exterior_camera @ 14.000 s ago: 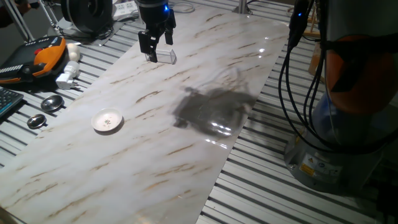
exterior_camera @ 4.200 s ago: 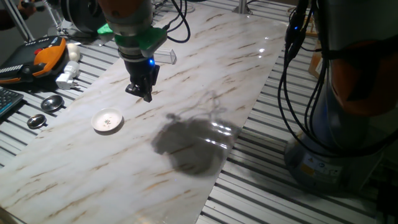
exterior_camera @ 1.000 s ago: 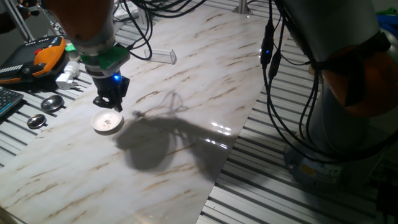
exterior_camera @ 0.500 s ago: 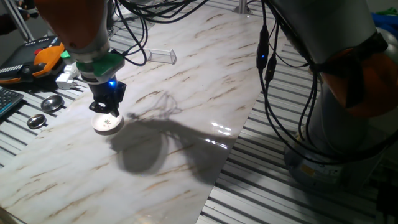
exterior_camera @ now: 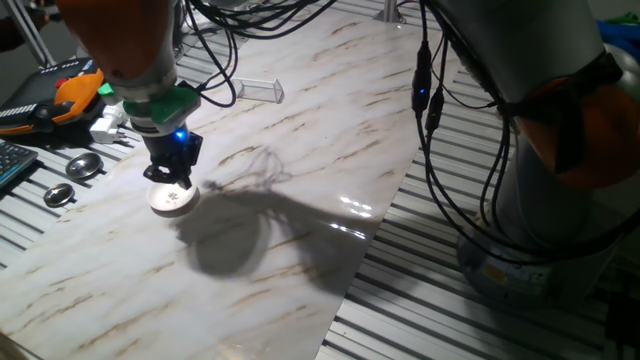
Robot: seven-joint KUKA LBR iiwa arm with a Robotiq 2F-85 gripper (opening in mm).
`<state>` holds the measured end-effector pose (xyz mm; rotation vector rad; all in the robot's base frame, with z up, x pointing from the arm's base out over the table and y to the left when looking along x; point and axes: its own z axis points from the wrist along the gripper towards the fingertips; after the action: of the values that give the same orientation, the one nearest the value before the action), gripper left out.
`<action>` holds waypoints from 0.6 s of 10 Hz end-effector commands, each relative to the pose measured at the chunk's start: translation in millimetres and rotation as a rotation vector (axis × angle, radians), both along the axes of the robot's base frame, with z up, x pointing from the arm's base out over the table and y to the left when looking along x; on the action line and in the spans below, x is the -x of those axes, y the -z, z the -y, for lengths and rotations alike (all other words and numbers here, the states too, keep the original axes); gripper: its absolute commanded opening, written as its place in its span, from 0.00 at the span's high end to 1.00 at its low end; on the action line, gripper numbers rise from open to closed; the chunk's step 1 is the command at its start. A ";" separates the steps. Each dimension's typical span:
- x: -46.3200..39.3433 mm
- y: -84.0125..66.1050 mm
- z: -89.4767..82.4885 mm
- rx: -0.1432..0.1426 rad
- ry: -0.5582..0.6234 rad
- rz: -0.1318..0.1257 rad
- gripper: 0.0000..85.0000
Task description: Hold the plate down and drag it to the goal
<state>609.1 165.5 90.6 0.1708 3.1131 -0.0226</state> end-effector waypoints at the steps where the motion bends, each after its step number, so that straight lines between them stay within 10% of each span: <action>1: -0.2 0.0 -0.1 0.018 -0.006 -0.010 1.00; 6: -0.2 0.0 -0.1 -0.001 -0.040 -0.012 1.00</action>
<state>609.2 165.9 90.4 0.1102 3.1267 -0.0224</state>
